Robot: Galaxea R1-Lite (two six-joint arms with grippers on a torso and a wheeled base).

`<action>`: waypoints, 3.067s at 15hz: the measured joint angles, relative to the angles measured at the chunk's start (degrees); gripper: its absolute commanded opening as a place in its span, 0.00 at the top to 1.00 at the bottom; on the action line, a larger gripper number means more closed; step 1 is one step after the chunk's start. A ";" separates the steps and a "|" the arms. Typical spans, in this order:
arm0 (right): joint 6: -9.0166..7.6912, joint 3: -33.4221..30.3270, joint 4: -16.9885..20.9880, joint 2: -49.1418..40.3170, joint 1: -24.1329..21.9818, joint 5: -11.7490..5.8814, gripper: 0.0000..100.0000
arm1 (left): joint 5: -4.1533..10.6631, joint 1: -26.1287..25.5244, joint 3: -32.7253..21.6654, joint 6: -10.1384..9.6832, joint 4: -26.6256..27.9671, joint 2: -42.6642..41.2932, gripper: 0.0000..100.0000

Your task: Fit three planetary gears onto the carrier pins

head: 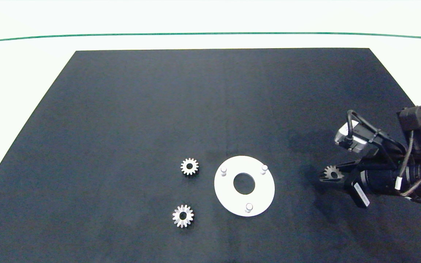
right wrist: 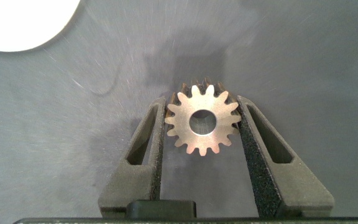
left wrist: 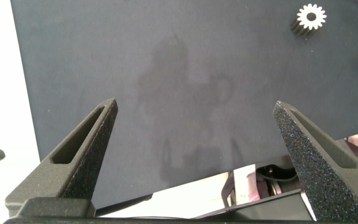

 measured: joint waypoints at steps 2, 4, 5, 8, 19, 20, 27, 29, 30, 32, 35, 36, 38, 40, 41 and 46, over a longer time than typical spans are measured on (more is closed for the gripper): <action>-0.41 -3.88 4.89 -2.45 1.65 -0.16 0.81 | 0.02 0.02 0.00 0.07 0.02 0.00 0.00; -1.07 -9.18 12.32 -4.11 5.13 -3.52 0.81 | 0.00 0.05 0.00 0.11 0.00 0.00 0.00; -1.57 -11.37 14.77 -4.51 7.33 -5.96 0.81 | 0.02 0.09 -0.02 0.13 -0.02 0.00 0.00; -1.94 -15.29 16.26 -3.22 12.40 -9.39 0.81 | 0.00 0.11 -0.22 0.16 -0.05 -0.01 0.00; -1.83 -26.23 16.74 12.17 21.83 -12.02 0.81 | 0.00 2.01 -1.40 0.18 -0.02 -0.06 0.00; -1.82 -26.23 16.70 12.87 21.97 -12.03 0.81 | 0.00 2.07 -1.43 0.18 0.00 -0.06 0.00; -1.79 -26.82 16.59 15.43 21.18 -11.73 0.81 | 0.02 2.73 -2.11 0.16 0.04 0.00 0.00; -1.79 -27.64 16.60 16.08 21.05 -11.69 0.81 | 0.02 2.76 -2.50 0.16 0.02 0.09 0.00; -1.77 -28.17 16.59 16.35 21.03 -11.69 0.81 | 0.02 2.76 -2.67 0.18 0.02 0.16 0.00; -1.77 -28.61 16.60 16.82 21.03 -11.62 0.81 | 0.00 2.76 -2.91 0.22 0.02 0.22 0.00; -1.73 -28.68 16.70 17.24 21.14 -11.62 0.81 | 0.00 2.76 -3.05 0.24 0.02 0.24 0.00; -1.71 -28.68 16.68 17.31 21.16 -11.61 0.81 | 0.00 2.76 -3.05 0.27 0.02 0.24 0.00; -1.68 -28.57 16.68 17.40 21.14 -11.58 0.81 | 0.00 2.76 -3.06 0.24 0.02 0.27 0.00; -1.68 -28.48 16.65 17.46 21.11 -11.61 0.81 | 0.02 2.76 -3.24 0.27 0.02 0.29 0.00; -1.68 -28.48 16.68 17.62 21.11 -11.58 0.81 | 0.02 2.76 -3.28 0.27 0.02 0.29 0.00; -1.68 -28.81 16.65 18.14 21.03 -11.58 0.81 | 0.00 2.69 -3.46 0.33 0.02 0.29 0.00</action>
